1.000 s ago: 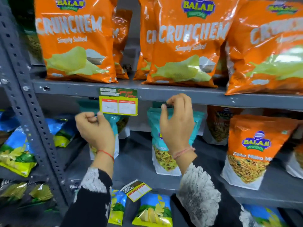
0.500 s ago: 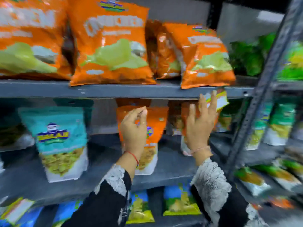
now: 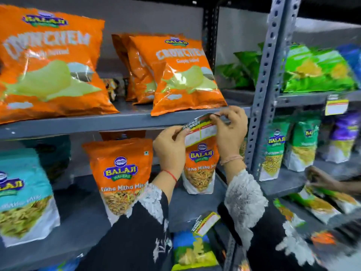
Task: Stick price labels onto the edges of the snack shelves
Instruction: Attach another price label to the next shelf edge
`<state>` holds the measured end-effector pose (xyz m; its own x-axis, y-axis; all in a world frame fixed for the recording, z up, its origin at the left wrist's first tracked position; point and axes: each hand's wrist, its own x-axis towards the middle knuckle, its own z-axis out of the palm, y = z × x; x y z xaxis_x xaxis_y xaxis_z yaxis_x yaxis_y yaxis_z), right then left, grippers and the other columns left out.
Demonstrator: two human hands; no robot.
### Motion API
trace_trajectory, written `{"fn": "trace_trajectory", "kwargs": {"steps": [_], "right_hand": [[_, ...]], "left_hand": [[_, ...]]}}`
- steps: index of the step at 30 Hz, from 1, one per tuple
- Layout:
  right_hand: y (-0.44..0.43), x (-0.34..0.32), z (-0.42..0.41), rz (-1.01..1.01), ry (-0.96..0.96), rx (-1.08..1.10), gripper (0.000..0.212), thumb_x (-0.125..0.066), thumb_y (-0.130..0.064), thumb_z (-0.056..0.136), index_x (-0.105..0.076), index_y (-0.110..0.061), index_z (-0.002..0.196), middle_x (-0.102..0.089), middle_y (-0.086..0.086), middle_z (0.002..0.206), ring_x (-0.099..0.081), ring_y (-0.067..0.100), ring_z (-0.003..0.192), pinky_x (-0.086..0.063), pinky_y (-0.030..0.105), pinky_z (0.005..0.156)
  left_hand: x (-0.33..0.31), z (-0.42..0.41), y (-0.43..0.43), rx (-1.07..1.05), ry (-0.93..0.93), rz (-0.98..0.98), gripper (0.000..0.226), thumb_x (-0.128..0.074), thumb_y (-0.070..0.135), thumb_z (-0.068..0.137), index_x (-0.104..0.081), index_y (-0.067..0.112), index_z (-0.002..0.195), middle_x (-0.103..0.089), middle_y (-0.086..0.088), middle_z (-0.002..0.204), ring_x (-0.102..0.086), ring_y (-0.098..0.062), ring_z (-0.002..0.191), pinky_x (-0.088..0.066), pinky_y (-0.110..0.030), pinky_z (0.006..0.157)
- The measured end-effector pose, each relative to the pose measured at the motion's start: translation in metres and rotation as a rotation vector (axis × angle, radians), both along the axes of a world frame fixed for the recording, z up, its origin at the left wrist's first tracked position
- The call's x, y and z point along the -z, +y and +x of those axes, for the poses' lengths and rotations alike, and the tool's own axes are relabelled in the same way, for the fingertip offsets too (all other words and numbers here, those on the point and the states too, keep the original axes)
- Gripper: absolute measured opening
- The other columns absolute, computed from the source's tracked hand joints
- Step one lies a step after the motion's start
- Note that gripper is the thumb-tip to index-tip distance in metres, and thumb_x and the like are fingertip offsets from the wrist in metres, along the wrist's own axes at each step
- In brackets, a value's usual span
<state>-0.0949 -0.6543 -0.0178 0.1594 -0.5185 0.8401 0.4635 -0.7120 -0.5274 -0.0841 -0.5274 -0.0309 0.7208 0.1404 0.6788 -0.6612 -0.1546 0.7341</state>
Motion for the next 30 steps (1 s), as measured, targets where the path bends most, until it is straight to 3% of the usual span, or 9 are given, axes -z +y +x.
{"fn": "trace_trajectory", "kwargs": {"steps": [2,4,8,13,17,22,25,28,30], "right_hand": [[0.0,0.006,-0.001,0.112,0.032,-0.058,0.022,-0.073,-0.007,0.067,-0.059,-0.022,0.06,-0.044,-0.018,0.077,-0.053,0.025,0.084,-0.047,0.028,0.082],[0.002,0.005,0.003,0.175,0.079,-0.08,0.029,-0.074,-0.006,0.07,-0.054,-0.026,0.061,-0.044,-0.018,0.076,-0.055,0.033,0.086,-0.05,0.048,0.081],[0.006,-0.005,0.009,0.143,0.114,-0.027,0.018,-0.074,-0.009,0.072,-0.058,-0.015,0.066,-0.042,-0.017,0.072,-0.051,0.026,0.082,-0.047,0.04,0.076],[0.006,-0.007,0.021,0.136,0.138,0.052,0.013,-0.074,-0.011,0.072,-0.063,-0.005,0.067,-0.049,0.001,0.082,-0.038,0.018,0.084,-0.025,0.019,0.066],[0.009,-0.006,0.026,0.147,0.177,0.105,0.016,-0.073,-0.012,0.073,-0.059,-0.005,0.074,-0.054,0.011,0.095,-0.036,0.018,0.087,-0.023,0.016,0.066],[0.009,-0.013,0.018,0.178,0.182,0.071,0.035,-0.076,-0.012,0.069,-0.049,-0.008,0.09,-0.043,0.002,0.094,-0.04,0.018,0.09,-0.019,0.016,0.06],[0.01,-0.014,0.011,0.151,0.193,0.054,0.035,-0.073,-0.014,0.072,-0.05,-0.004,0.096,-0.045,0.005,0.096,-0.042,0.019,0.092,-0.025,0.018,0.068],[0.012,0.012,-0.003,0.07,0.101,0.13,0.027,-0.068,-0.014,0.076,-0.05,-0.002,0.093,-0.052,0.016,0.099,-0.047,0.025,0.094,-0.036,0.027,0.082],[0.009,0.054,-0.013,-0.047,0.184,0.172,0.02,-0.063,-0.014,0.081,-0.05,-0.003,0.091,-0.052,0.02,0.103,-0.047,0.026,0.099,-0.038,0.031,0.086]], "left_hand": [[-0.003,-0.002,0.0,0.003,0.014,-0.039,0.016,-0.067,0.017,0.076,-0.07,0.002,0.079,-0.069,-0.01,0.075,-0.054,-0.01,0.064,-0.035,-0.003,0.051],[-0.007,0.002,-0.002,-0.018,0.04,-0.069,0.019,-0.066,0.019,0.077,-0.07,0.001,0.081,-0.071,-0.014,0.078,-0.054,-0.01,0.065,-0.033,0.002,0.05],[-0.014,0.013,-0.002,-0.072,0.041,-0.05,0.025,-0.066,0.026,0.077,-0.07,0.002,0.081,-0.073,-0.017,0.08,-0.054,-0.012,0.066,-0.035,-0.002,0.05],[-0.019,0.027,-0.002,-0.16,0.052,0.045,0.03,-0.065,0.031,0.077,-0.066,0.004,0.065,-0.069,-0.014,0.067,-0.053,-0.016,0.062,-0.031,-0.02,0.053],[-0.021,0.03,0.002,-0.242,0.063,0.195,0.056,-0.064,0.04,0.076,-0.032,0.014,0.038,-0.034,0.002,0.039,-0.031,-0.012,0.039,-0.019,-0.02,0.039],[-0.023,0.028,0.006,-0.257,0.123,0.231,0.06,-0.063,0.047,0.075,-0.029,0.014,0.036,-0.031,0.001,0.038,-0.029,-0.013,0.038,-0.016,-0.025,0.039],[-0.026,0.022,0.008,-0.247,0.129,0.261,0.061,-0.06,0.049,0.076,-0.032,0.013,0.037,-0.034,-0.001,0.039,-0.034,-0.018,0.041,-0.016,-0.026,0.039],[-0.013,0.022,0.018,-0.238,0.127,0.26,0.066,-0.053,0.059,0.075,-0.049,0.001,0.045,-0.057,-0.015,0.049,-0.053,-0.03,0.055,-0.032,-0.029,0.047],[0.019,0.026,0.032,-0.201,0.133,0.225,0.071,-0.047,0.065,0.075,-0.055,-0.001,0.049,-0.066,-0.02,0.056,-0.061,-0.032,0.059,-0.05,-0.04,0.057]]}}
